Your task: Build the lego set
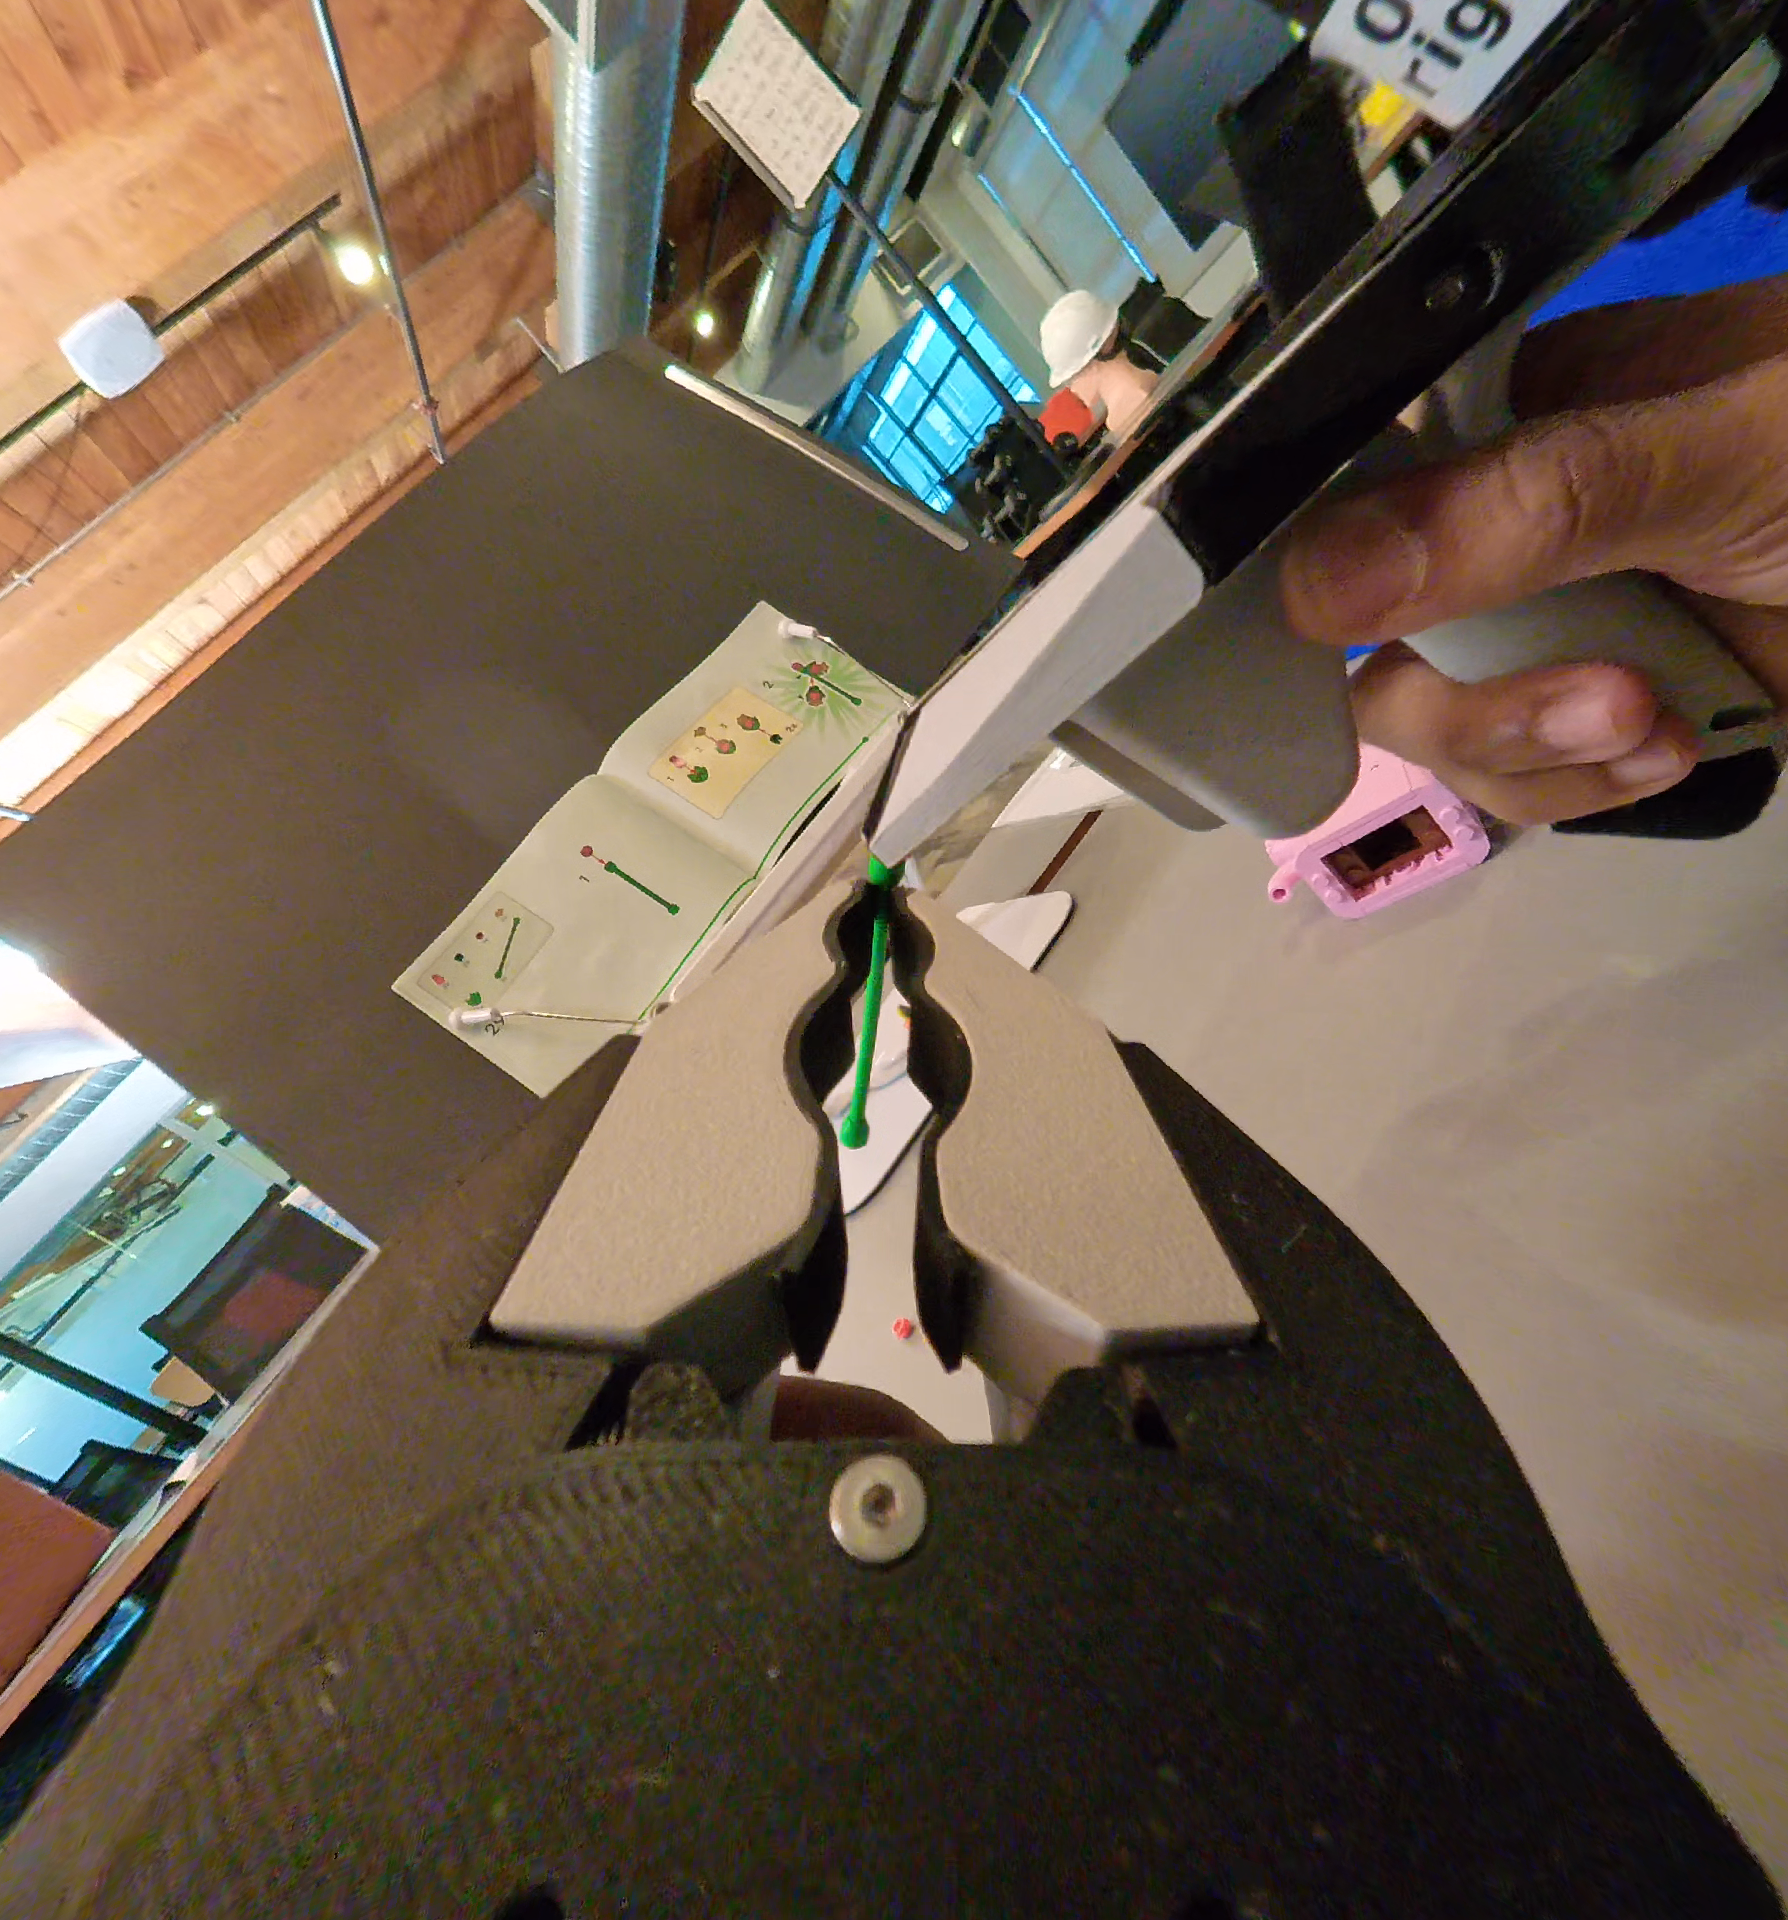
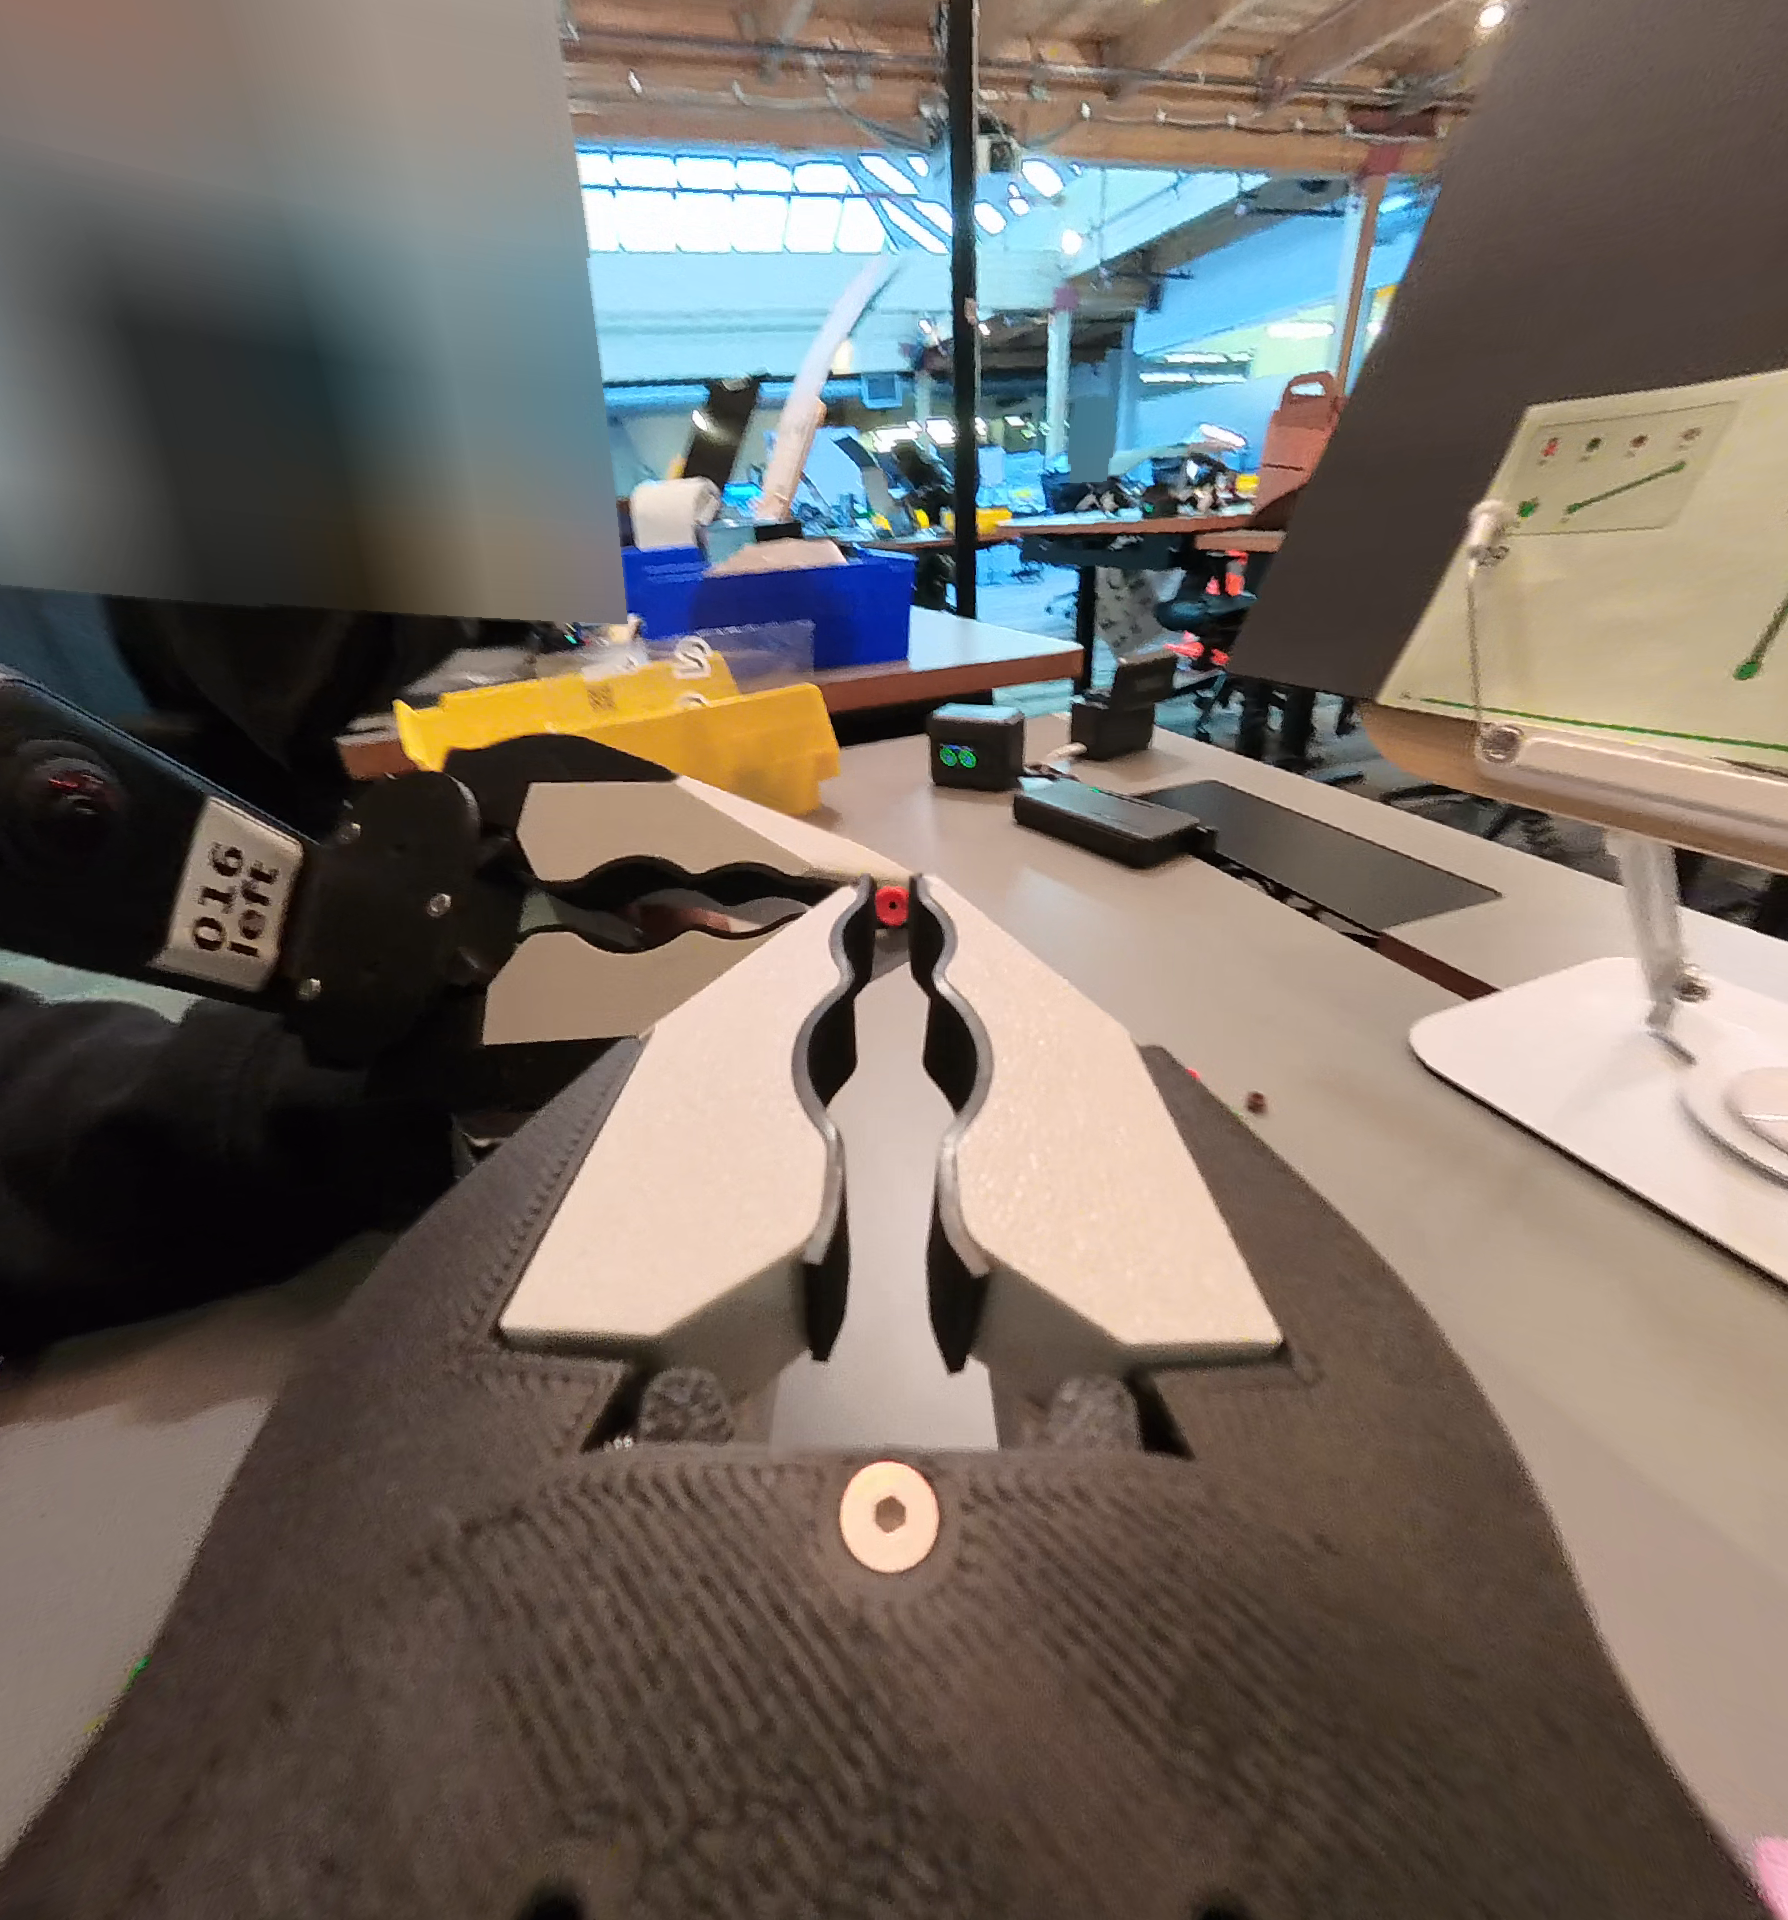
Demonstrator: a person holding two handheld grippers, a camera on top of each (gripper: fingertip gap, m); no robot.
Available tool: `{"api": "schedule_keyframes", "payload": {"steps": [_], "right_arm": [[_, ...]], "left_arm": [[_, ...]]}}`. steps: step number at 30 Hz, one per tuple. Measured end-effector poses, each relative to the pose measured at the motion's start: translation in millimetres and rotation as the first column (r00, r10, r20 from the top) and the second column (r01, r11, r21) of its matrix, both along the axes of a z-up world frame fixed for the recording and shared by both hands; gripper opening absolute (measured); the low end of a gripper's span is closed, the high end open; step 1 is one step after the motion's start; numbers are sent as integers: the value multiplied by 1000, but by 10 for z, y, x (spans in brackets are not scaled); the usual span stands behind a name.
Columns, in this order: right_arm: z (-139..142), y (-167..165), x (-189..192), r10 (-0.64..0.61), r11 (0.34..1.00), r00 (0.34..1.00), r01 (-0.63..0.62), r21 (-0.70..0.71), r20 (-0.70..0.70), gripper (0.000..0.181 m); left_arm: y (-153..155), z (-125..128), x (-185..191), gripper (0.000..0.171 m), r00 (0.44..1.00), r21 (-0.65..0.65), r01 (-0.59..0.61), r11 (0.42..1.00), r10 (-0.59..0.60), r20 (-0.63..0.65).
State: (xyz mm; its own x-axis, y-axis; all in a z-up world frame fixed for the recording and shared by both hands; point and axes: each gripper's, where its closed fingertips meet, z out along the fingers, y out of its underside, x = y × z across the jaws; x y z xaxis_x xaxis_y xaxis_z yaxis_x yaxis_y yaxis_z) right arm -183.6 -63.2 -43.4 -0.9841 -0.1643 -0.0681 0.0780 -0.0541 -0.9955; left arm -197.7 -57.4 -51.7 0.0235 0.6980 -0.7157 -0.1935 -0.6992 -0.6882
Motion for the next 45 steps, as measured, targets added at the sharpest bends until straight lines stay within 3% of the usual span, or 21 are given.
{"api": "schedule_keyframes", "payload": {"steps": [9, 29, 33, 34, 35, 38, 42, 45], "right_arm": [[-99, -30, -67, -73, 993, 994, 81, 88, -82, 5], [-194, -26, -67, 9, 984, 998, -21, 174, 69, 5], [-151, -41, -115, -19, 992, 996, 8, 125, 82, 5], [-120, -36, -113, -16, 994, 996, 6, 106, 93, 10], [-83, -24, -105, -6, 996, 995, -3, 88, 102, 26], [44, 51, -147, -5, 1000, 995, 3, 14, 101, 44], [91, 97, -209, -43, 998, 997, 45, -32, 71, 45], [83, 74, -164, -79, 996, 997, 79, -32, -7, 44]], "left_arm": [[-31, -90, -57, 0, 997, -60, -64, 996, 66, 40], [-8, -170, -50, 0, 997, -173, -76, 982, 80, 16], [-33, -166, -89, 0, 996, -114, -73, 991, 77, 33], [-32, -155, -90, 0, 997, -103, -67, 992, 71, 32], [-36, -146, -86, 0, 997, -92, -62, 994, 65, 31], [-108, -141, -88, 0, 997, -58, -67, 996, 70, 35], [-188, -108, -93, 0, 997, 50, -53, 997, 50, 53], [-200, -63, -94, 0, 997, 226, 9, 974, -28, 78]]}}
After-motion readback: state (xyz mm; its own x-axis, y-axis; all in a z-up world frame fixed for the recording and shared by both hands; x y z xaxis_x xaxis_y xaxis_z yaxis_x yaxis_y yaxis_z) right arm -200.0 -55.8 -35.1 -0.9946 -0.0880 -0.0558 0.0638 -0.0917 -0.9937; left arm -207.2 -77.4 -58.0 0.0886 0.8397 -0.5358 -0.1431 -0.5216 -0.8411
